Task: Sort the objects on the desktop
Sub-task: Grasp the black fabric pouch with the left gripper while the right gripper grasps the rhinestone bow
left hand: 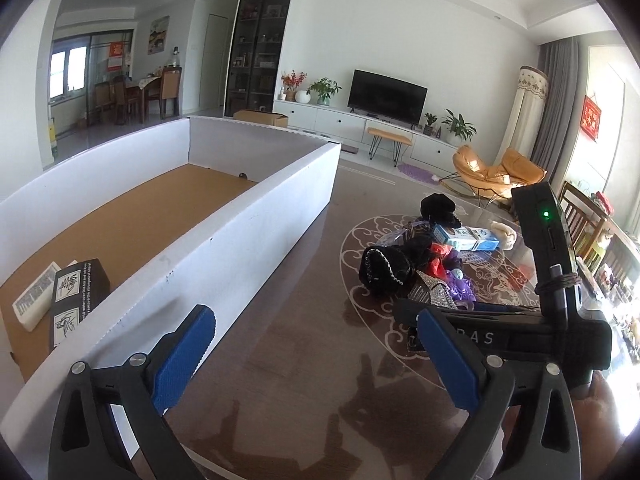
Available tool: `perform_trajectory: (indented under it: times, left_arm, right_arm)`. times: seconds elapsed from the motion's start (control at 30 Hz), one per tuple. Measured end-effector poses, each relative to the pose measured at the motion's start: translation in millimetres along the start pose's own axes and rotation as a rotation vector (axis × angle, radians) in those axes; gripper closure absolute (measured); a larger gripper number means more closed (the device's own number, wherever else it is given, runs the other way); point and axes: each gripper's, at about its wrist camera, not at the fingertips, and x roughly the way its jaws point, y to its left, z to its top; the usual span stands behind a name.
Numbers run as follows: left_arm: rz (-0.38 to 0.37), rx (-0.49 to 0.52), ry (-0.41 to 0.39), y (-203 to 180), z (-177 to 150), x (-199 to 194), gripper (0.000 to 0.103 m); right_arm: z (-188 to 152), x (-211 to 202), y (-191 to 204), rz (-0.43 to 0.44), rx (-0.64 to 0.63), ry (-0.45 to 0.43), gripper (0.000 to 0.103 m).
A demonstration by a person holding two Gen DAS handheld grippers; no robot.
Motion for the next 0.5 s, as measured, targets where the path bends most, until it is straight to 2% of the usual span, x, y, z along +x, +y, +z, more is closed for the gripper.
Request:
perform_trajectory:
  times: [0.03,0.1,0.23,0.27,0.43,0.47,0.5]
  left_arm:
    - [-0.013,0.010,0.013,-2.3,-0.8,1.8,0.000]
    - [-0.014,0.035,0.030,-7.5,-2.5,5.0,0.000]
    - [-0.047,0.066,0.059,-14.9,-6.0,10.5,0.000]
    - [-0.058,0.070,0.070,-16.6,-6.9,12.3,0.000]
    - [-0.109,0.089,0.152,-27.1,-13.4,26.9,0.000]
    - [-0.114,0.097,0.170,-29.9,-15.2,30.4,0.000]
    - [-0.117,0.107,0.186,-32.6,-16.9,33.3,0.000]
  right_arm:
    - [-0.1,5.2,1.6,-0.044,-0.013,0.004,0.005]
    - [-4.0,10.5,-2.8,-0.066,-0.016,0.009,0.037]
    - [-27.5,-12.0,-27.0,-0.097,0.002,-0.036,0.039]
    - [-36.2,-21.6,-35.3,-0.108,-0.005,-0.042,0.042]
    - [-95.0,-68.9,-76.8,-0.219,-0.054,-0.056,0.042]
    - [-104.6,-74.4,-83.5,-0.228,-0.058,-0.054,0.034]
    - [-114.0,-80.3,-91.6,-0.229,-0.059,-0.052,0.021]
